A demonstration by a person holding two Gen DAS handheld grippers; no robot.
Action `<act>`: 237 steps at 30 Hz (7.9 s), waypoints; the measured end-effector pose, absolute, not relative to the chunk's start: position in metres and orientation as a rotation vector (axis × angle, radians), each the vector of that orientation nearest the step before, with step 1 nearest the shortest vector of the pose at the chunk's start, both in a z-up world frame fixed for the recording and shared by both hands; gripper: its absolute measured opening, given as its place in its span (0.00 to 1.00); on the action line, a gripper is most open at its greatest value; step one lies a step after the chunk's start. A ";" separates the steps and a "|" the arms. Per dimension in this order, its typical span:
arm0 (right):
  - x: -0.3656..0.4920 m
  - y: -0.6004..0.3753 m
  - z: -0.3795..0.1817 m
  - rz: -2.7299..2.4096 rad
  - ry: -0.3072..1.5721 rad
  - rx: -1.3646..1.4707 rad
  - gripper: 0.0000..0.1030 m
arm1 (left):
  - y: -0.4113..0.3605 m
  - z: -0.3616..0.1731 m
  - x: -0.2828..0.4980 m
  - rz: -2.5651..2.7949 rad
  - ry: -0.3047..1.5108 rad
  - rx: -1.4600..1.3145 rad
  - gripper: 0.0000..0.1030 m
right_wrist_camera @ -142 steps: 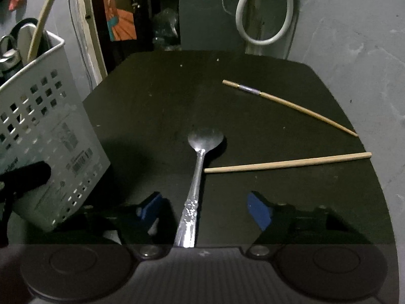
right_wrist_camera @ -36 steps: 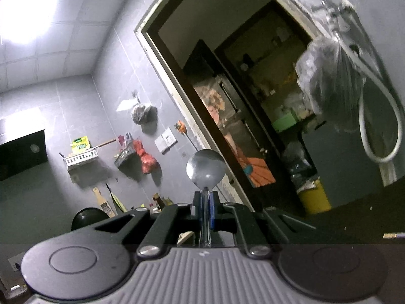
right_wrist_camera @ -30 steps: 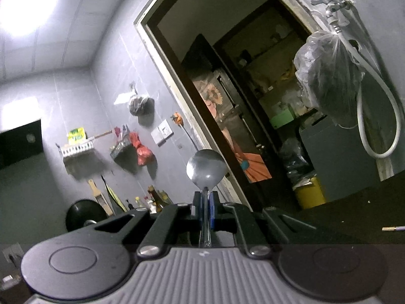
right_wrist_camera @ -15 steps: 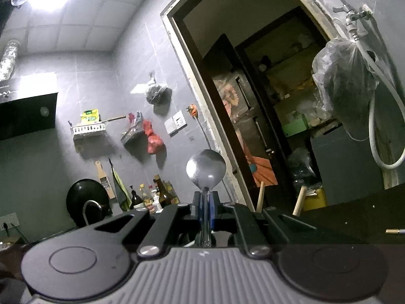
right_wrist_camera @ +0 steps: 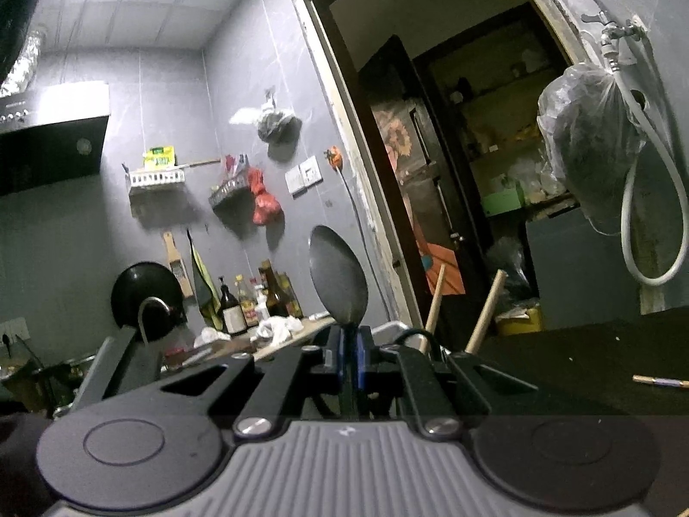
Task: Organize utensils
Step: 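Carry the spoon over the white basket and drop it in with the right gripper, then move the right gripper back over the wooden chopsticks on the table, then grasp one wooden chopstick with the right gripper, then gather both chopsticks together between the right gripper fingers and close, then lift the pair of wooden chopsticks with the right gripper above the white basket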
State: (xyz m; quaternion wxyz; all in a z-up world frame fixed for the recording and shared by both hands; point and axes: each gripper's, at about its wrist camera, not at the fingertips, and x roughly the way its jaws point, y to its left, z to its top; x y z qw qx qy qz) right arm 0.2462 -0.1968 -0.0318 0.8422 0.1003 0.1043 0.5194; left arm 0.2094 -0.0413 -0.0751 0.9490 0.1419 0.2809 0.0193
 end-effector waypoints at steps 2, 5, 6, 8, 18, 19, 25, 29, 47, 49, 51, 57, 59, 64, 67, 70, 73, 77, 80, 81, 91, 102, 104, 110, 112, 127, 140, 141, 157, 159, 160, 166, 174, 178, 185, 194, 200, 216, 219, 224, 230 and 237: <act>0.243 -0.197 -0.032 1.089 0.236 0.191 0.07 | -0.042 -0.075 0.209 0.040 0.572 0.291 0.89; 0.239 -0.197 -0.031 1.078 0.269 0.152 0.13 | -0.042 -0.074 0.209 0.042 0.572 0.291 0.89; 0.237 -0.198 -0.030 1.075 0.268 0.142 0.15 | -0.042 -0.074 0.209 0.041 0.571 0.287 0.89; 0.232 -0.201 -0.025 1.055 0.264 0.128 0.25 | -0.041 -0.073 0.209 0.043 0.575 0.281 0.89; 0.215 -0.229 0.033 0.731 0.272 0.109 1.00 | -0.038 -0.073 0.211 0.064 0.589 0.229 0.88; 0.216 -0.231 0.039 0.666 0.299 0.105 1.00 | -0.038 -0.073 0.212 0.070 0.595 0.219 0.87; 0.237 -0.245 0.064 0.341 0.537 0.035 1.00 | -0.039 -0.073 0.209 0.107 0.619 0.164 0.87; 0.244 -0.252 0.056 0.242 0.665 -0.014 1.00 | -0.042 -0.074 0.208 0.139 0.658 0.140 0.87; 0.218 -0.265 -0.016 0.195 0.853 -0.220 1.00 | -0.069 -0.067 0.203 0.248 0.715 0.198 0.86; 0.218 -0.267 -0.018 0.199 0.857 -0.222 1.00 | -0.069 -0.064 0.205 0.257 0.709 0.202 0.86; 0.218 -0.268 -0.019 0.203 0.866 -0.220 1.00 | -0.070 -0.063 0.205 0.265 0.704 0.197 0.86; 0.226 -0.267 -0.025 0.212 0.880 -0.220 1.00 | -0.070 -0.062 0.209 0.262 0.687 0.189 0.86; 0.230 -0.267 -0.027 0.211 0.886 -0.215 1.00 | -0.067 -0.064 0.209 0.256 0.676 0.178 0.86; 0.237 -0.273 -0.038 0.224 0.891 -0.153 1.00 | -0.062 -0.060 0.208 0.245 0.648 0.160 0.86; 0.240 -0.281 -0.049 0.240 0.881 -0.090 1.00 | -0.062 -0.061 0.207 0.238 0.638 0.163 0.85; 0.250 -0.289 -0.057 0.243 0.868 -0.025 1.00 | -0.061 -0.061 0.207 0.228 0.630 0.161 0.85; 0.271 -0.292 -0.061 0.252 0.862 -0.001 1.00 | -0.058 -0.059 0.204 0.220 0.617 0.156 0.85; 0.310 -0.287 -0.060 0.292 0.818 -0.033 1.00 | -0.057 -0.057 0.207 0.218 0.604 0.143 0.85; 0.351 -0.276 -0.063 0.323 0.806 -0.113 1.00 | -0.056 -0.055 0.208 0.221 0.589 0.128 0.85; 0.364 -0.272 -0.064 0.334 0.804 -0.135 1.00 | -0.056 -0.054 0.209 0.221 0.585 0.126 0.85; 0.482 -0.243 -0.082 0.486 0.833 -0.261 0.99 | -0.056 -0.053 0.212 0.234 0.567 0.103 0.85; 0.512 -0.262 -0.099 0.512 0.894 -0.219 0.76 | -0.056 -0.052 0.212 0.237 0.568 0.100 0.85; 0.505 -0.265 -0.098 0.513 0.886 -0.220 0.65 | -0.056 -0.052 0.212 0.236 0.568 0.100 0.86; 0.471 -0.269 -0.096 0.513 0.878 -0.261 0.17 | -0.056 -0.052 0.212 0.235 0.569 0.102 0.86; 0.454 -0.271 -0.096 0.501 0.879 -0.291 0.12 | -0.055 -0.051 0.212 0.234 0.568 0.103 0.86; 0.332 -0.304 -0.094 0.448 0.917 -0.228 0.07 | -0.053 -0.052 0.213 0.224 0.570 0.125 0.88; 0.342 -0.270 -0.088 0.478 0.890 -0.114 0.07 | -0.055 -0.054 0.211 0.215 0.566 0.134 0.87; 0.347 -0.264 -0.086 0.486 0.892 -0.114 0.07 | -0.054 -0.055 0.211 0.215 0.566 0.132 0.87; 0.351 -0.212 -0.087 0.537 0.952 -0.016 0.54 | -0.052 -0.054 0.206 0.205 0.560 0.126 0.86; 0.350 -0.201 -0.089 0.536 0.954 -0.058 0.54 | -0.052 -0.054 0.206 0.205 0.560 0.127 0.86; 0.349 -0.195 -0.090 0.540 0.953 -0.082 0.55 | -0.052 -0.054 0.206 0.206 0.560 0.127 0.86; 0.330 -0.173 -0.094 0.521 0.892 -0.253 0.41 | -0.053 -0.054 0.206 0.208 0.562 0.126 0.86; 0.317 -0.194 -0.091 0.524 0.934 -0.233 0.15 | -0.053 -0.055 0.209 0.209 0.565 0.124 0.86; 0.305 -0.217 -0.088 0.528 0.969 -0.238 0.14 | -0.054 -0.056 0.208 0.203 0.568 0.122 0.86; 0.302 -0.235 -0.088 0.561 1.012 -0.224 0.36 | -0.054 -0.057 0.210 0.207 0.569 0.124 0.86; 0.343 -0.211 -0.090 0.549 1.005 -0.210 0.47 | -0.054 -0.058 0.211 0.211 0.570 0.114 0.85; 0.346 -0.197 -0.089 0.541 0.987 -0.275 0.14 | -0.053 -0.058 0.210 0.214 0.569 0.107 0.85; 0.353 -0.196 -0.084 0.608 1.089 -0.351 0.46 | -0.051 -0.057 0.211 0.217 0.568 0.100 0.85; 0.352 -0.196 -0.083 0.616 1.073 -0.376 0.15 | -0.051 -0.057 0.211 0.218 0.568 0.098 0.85; 0.352 -0.192 -0.085 0.628 1.068 -0.401 0.12 | -0.050 -0.057 0.212 0.218 0.570 0.093 0.85; 0.373 -0.233 -0.087 0.649 1.114 -0.079 0.12 | -0.049 -0.058 0.213 0.219 0.575 0.091 0.85; 0.364 -0.260 -0.090 0.668 1.046 0.092 0.13 | -0.050 -0.058 0.216 0.216 0.572 0.103 0.85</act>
